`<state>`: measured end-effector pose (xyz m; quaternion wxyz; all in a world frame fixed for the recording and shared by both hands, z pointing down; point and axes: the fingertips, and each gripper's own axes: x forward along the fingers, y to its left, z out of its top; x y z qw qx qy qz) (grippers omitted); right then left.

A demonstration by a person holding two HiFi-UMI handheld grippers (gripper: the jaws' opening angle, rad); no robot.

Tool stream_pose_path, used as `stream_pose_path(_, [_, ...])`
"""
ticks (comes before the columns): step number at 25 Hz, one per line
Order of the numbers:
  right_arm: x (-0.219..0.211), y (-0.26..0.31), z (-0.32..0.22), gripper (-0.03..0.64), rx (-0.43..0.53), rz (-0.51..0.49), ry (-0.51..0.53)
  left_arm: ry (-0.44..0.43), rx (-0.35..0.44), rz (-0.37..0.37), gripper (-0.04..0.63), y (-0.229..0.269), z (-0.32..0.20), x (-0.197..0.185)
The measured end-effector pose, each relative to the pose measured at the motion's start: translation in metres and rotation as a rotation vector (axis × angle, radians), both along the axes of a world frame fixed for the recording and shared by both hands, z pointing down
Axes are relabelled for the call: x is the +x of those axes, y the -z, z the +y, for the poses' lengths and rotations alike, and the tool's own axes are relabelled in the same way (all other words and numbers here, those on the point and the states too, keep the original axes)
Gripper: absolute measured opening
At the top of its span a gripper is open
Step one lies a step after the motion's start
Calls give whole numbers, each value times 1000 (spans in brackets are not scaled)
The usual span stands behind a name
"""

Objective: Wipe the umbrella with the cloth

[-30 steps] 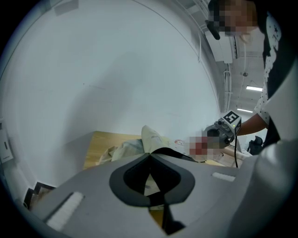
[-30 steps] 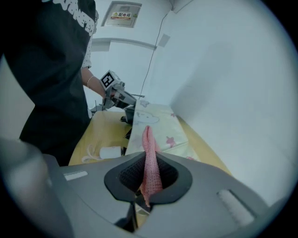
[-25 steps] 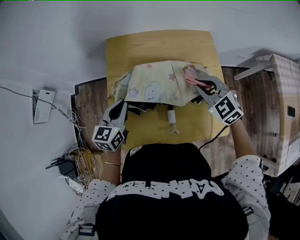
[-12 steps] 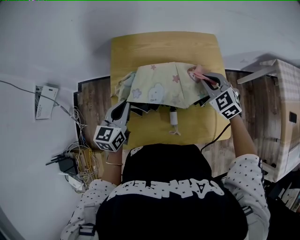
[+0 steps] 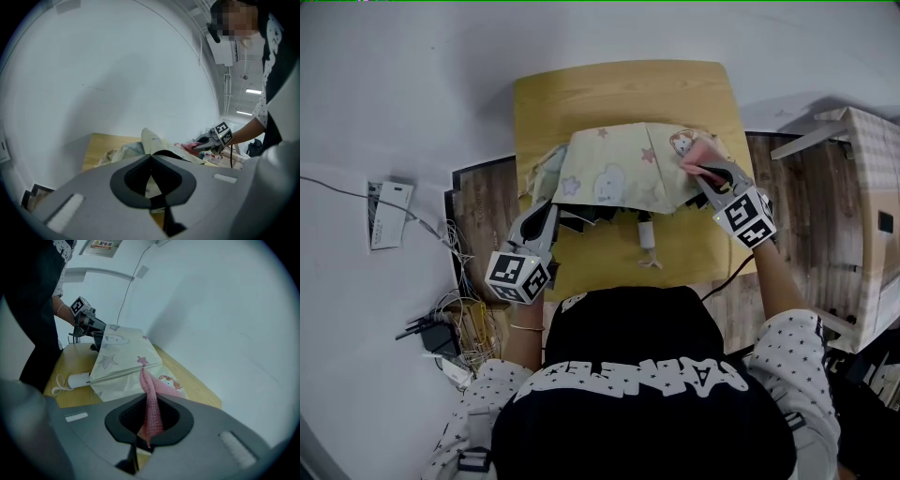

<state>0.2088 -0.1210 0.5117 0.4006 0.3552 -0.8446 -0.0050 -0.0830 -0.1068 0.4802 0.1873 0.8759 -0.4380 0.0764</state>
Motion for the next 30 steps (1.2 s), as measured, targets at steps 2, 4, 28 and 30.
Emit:
stream_pose_path(2, [-4,-4,6,34,-15,-16,-9,-12,5,3,2,0,1,1])
stream_pose_path(4, [-9,-7,13,34,-34,-27,-13,-25,11,10,2,1,2,2])
stream_pose_path(28, [-64,60,19,34,54,-542,-326,-216,133,92,20,38,15,-10])
stream_pose_path(30, [-74,69,21,34,76,-575,-327,-220,135,97,11,41,14,-12])
